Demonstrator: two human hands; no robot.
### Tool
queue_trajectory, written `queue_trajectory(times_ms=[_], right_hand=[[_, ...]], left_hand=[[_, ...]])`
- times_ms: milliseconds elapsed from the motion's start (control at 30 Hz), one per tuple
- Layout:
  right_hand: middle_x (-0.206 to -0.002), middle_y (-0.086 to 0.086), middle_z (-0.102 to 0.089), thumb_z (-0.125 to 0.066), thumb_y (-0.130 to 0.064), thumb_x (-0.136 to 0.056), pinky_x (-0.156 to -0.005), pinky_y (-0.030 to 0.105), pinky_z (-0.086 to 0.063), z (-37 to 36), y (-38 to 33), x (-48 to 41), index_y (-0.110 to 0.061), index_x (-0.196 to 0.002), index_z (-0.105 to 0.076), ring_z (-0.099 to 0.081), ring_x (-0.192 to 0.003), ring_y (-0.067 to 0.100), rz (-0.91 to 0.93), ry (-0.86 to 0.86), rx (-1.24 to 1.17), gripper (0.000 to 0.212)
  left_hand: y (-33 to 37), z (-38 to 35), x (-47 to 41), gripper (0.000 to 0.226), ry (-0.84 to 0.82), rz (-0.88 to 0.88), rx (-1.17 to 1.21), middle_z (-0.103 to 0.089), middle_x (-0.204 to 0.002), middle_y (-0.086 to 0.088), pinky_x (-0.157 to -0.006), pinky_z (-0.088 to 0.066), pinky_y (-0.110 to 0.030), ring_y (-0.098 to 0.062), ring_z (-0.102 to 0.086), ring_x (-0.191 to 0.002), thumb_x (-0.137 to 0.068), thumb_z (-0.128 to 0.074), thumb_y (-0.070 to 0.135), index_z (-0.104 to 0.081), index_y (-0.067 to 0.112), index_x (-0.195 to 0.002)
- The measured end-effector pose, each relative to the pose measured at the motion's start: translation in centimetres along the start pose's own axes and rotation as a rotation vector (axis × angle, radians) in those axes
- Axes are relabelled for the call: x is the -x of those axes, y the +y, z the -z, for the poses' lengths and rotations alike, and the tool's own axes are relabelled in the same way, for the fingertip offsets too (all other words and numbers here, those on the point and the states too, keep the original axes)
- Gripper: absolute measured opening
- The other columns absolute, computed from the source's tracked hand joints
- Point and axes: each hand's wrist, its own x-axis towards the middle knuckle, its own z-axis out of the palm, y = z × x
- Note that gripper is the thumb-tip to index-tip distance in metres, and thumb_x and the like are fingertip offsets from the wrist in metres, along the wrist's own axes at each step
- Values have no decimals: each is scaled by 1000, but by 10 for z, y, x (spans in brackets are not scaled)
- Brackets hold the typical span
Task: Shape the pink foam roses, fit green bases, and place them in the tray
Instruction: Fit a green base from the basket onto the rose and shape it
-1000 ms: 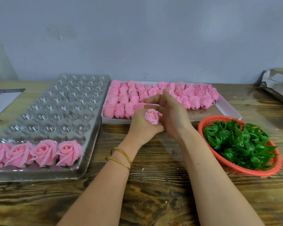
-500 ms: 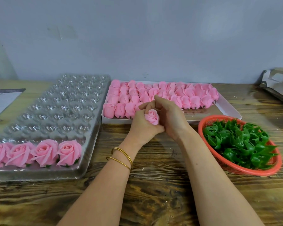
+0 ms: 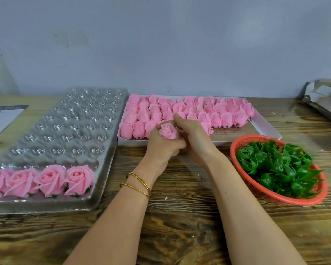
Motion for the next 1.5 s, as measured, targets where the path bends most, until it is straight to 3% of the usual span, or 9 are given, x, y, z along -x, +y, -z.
queue_trajectory(times_ms=[367, 467, 567, 667, 833, 967, 1133, 1367, 1500], right_hand=[[-94, -11, -76, -40, -37, -103, -70, 8, -49, 0, -3, 6, -15, -109, -73, -69, -93, -2, 59, -34, 104, 40], [-95, -4, -75, -50, -32, -100, -74, 17, -52, 1, -5, 7, -13, -101, -74, -69, -95, 6, 167, 110, 152, 31], [-82, 7, -71, -62, -20, -94, -83, 36, -54, -2, -8, 7, -8, -80, -72, -66, -87, 15, 277, 223, 148, 21], [-67, -5, -66, -70, -11, -88, -77, 22, -52, -7, -6, 5, -10, -69, -67, -62, -73, 5, 367, 263, 207, 19], [-76, 1, -69, -74, -10, -84, -82, 37, -55, -12, 2, 2, -16, -70, -66, -66, -79, 19, 419, 294, 355, 18], [-76, 2, -68, -75, -10, -84, -81, 46, -54, -13, 6, 1, -17, -71, -64, -66, -80, 26, 426, 296, 385, 18], [-74, -1, -67, -76, -9, -81, -79, 44, -54, -13, 8, 1, -15, -72, -64, -64, -75, 18, 414, 278, 417, 16], [-84, 7, -70, -78, -12, -80, -84, 45, -54, -13, 8, 3, -8, -81, -68, -67, -85, 23, 383, 237, 437, 11], [-86, 7, -71, -79, -13, -80, -86, 46, -54, -12, 8, 2, -10, -83, -68, -67, -88, 24, 351, 208, 418, 11]], left_hand=[[-4, 1, -2, 33, 75, -29, -111, -60, -51, 12, -44, -40, -12, 0, -56, -47, -57, -69, -1, -70, 32, -57], [-6, 3, -3, 41, 101, -79, -184, -73, -70, 8, -59, -50, -17, -6, -70, -69, -62, -76, -10, -74, 29, -73], [-6, 4, -5, 45, 138, -125, -371, -72, -67, 12, -59, -51, -19, 0, -66, -65, -65, -76, -12, -73, 33, -66], [-3, 0, -3, 21, 153, -109, -488, -73, -72, 3, -67, -57, -29, -8, -69, -72, -64, -78, 6, -73, 24, -73], [3, -4, 1, 21, 148, -91, -482, -67, -66, 27, -66, -47, -5, 17, -62, -72, -66, -60, 24, -69, 43, -70], [5, -6, 2, 29, 172, -45, -484, -63, -60, 33, -60, -44, -3, 19, -57, -63, -69, -51, 30, -68, 52, -59], [-3, -2, -3, 41, 218, -14, -543, -57, -51, 12, -62, -49, -31, 0, -53, -57, -86, -55, 5, -55, 26, -51], [-3, -3, -5, 24, 245, -40, -555, -69, -89, -23, -76, -54, -40, -31, -66, -88, -97, -49, 8, -66, -5, -87], [-4, -3, -4, 20, 259, -46, -538, -69, -83, -12, -73, -56, -29, -21, -67, -83, -96, -51, 6, -67, 5, -84]])
